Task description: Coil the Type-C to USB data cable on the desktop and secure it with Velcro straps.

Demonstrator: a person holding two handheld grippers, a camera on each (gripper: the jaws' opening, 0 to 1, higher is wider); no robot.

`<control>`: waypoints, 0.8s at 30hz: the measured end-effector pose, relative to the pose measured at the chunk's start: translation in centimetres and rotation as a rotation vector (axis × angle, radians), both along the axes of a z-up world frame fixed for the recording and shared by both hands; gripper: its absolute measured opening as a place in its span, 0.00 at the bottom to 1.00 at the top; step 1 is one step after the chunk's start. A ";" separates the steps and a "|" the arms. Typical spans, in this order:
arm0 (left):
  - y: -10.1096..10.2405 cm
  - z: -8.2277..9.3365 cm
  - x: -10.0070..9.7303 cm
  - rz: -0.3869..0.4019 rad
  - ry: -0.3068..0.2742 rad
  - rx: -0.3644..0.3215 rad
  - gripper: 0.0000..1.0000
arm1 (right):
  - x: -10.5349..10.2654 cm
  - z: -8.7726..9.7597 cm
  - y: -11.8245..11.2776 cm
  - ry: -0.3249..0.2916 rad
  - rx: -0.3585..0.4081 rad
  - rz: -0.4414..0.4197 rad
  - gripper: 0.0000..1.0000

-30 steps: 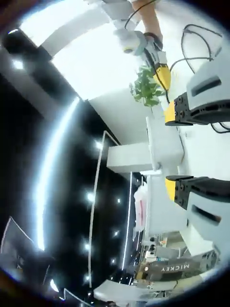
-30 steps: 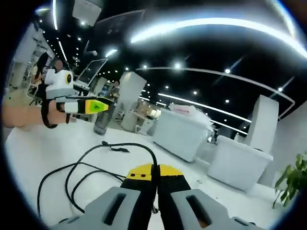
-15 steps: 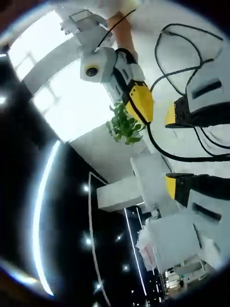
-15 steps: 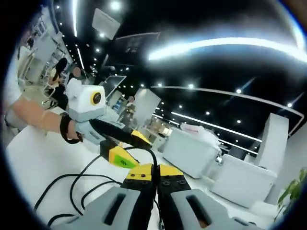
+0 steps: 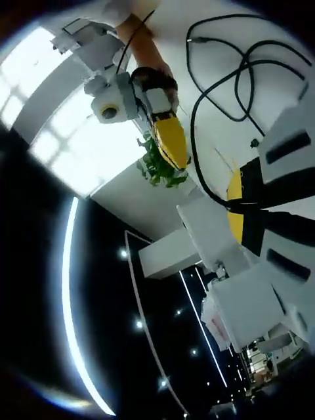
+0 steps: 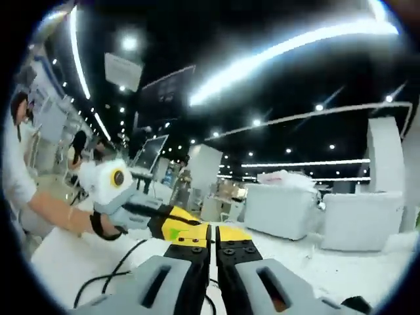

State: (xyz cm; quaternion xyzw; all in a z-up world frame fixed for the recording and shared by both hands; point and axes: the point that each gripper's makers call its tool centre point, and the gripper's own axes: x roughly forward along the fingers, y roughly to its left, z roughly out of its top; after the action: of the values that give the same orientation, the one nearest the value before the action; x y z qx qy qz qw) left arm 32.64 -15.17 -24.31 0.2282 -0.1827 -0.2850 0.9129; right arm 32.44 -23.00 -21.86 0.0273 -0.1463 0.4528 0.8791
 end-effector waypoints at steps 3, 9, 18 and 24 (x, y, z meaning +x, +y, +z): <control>0.6 0.1 0.2 0.022 0.004 -0.017 0.05 | 2.4 -0.4 -2.4 0.108 0.025 -0.066 0.04; 1.8 1.0 -0.1 0.082 -0.012 -0.067 0.05 | 4.3 -9.5 -1.3 0.350 -0.298 -0.066 0.18; 2.9 2.3 -0.7 0.117 -0.067 -0.095 0.05 | 2.2 -15.1 1.4 0.394 -0.507 -0.009 0.21; 2.8 2.9 -1.2 0.114 -0.091 -0.103 0.05 | 1.6 -15.8 1.5 0.416 -0.540 -0.001 0.17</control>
State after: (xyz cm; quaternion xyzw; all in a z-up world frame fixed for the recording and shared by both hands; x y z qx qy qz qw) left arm 31.47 -12.34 -21.38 0.2039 -0.2252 -0.2123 0.9288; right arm 34.00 -21.49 -37.71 -0.1146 0.1616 0.4596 0.8657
